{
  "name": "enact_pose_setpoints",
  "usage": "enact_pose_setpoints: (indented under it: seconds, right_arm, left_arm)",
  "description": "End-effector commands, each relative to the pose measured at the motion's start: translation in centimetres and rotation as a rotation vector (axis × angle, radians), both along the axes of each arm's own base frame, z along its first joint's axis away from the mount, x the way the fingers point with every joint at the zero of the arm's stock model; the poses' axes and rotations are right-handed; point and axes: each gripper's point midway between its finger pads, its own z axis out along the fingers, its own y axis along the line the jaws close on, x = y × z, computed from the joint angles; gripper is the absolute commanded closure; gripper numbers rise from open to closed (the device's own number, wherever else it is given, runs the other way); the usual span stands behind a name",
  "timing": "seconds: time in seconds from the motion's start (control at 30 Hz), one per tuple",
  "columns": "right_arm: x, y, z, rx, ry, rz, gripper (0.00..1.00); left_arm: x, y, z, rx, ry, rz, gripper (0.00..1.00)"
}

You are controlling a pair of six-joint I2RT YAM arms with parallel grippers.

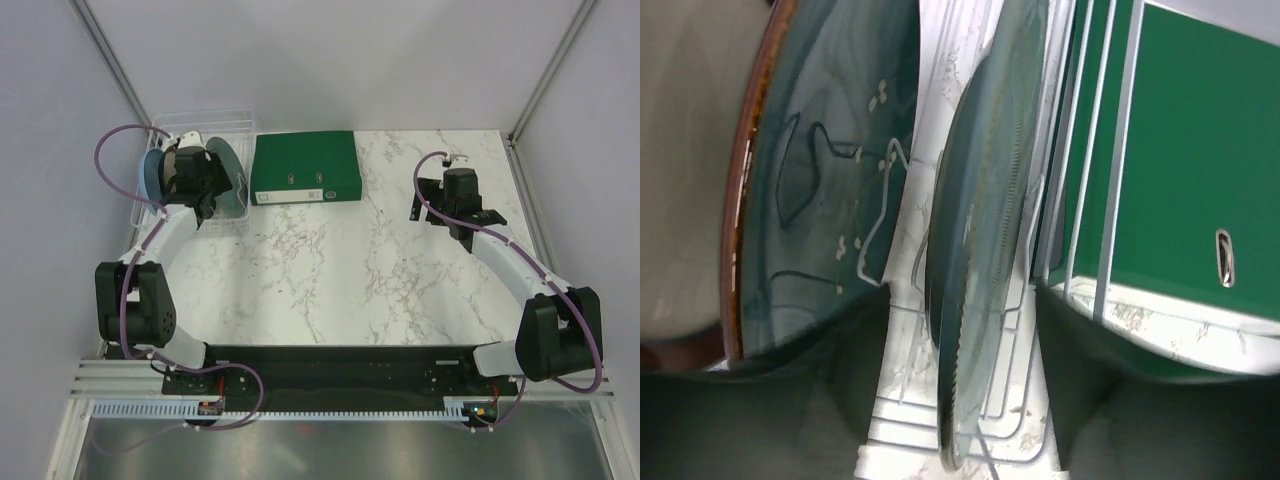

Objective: Unload the plates from the dish rack

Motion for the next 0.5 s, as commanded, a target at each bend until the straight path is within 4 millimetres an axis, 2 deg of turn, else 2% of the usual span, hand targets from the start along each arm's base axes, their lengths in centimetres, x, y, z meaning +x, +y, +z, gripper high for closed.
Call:
enact_pose_setpoints:
  seconds: [0.0,0.07,0.13,0.27,0.4,0.47]
  right_arm:
    - [1.4,0.8,1.9,0.038,-0.057,0.007,0.02]
    - [1.4,0.8,1.7,0.041,-0.053,0.01,0.02]
    - [1.3,0.8,1.6,0.044,-0.05,0.01,0.02]
    - [1.2,1.2,1.3,0.056,-0.039,0.025,0.03]
    - [1.1,1.7,1.2,0.075,-0.034,0.041,0.07]
    - [1.0,1.6,1.3,0.083,-0.038,0.033,0.07]
  left_arm:
    - [2.4,1.0,3.1,0.072,-0.1,0.042,0.63]
    - [2.7,0.9,3.4,0.073,-0.109,0.039,0.87]
    - [3.0,0.5,3.3,0.075,-0.107,0.03,0.98]
    - [3.1,-0.3,4.1,0.097,-0.121,0.029,0.98]
    - [3.0,-0.2,6.6,0.119,-0.17,0.059,0.98]
    - [3.1,-0.4,8.5,0.154,-0.201,0.063,0.98]
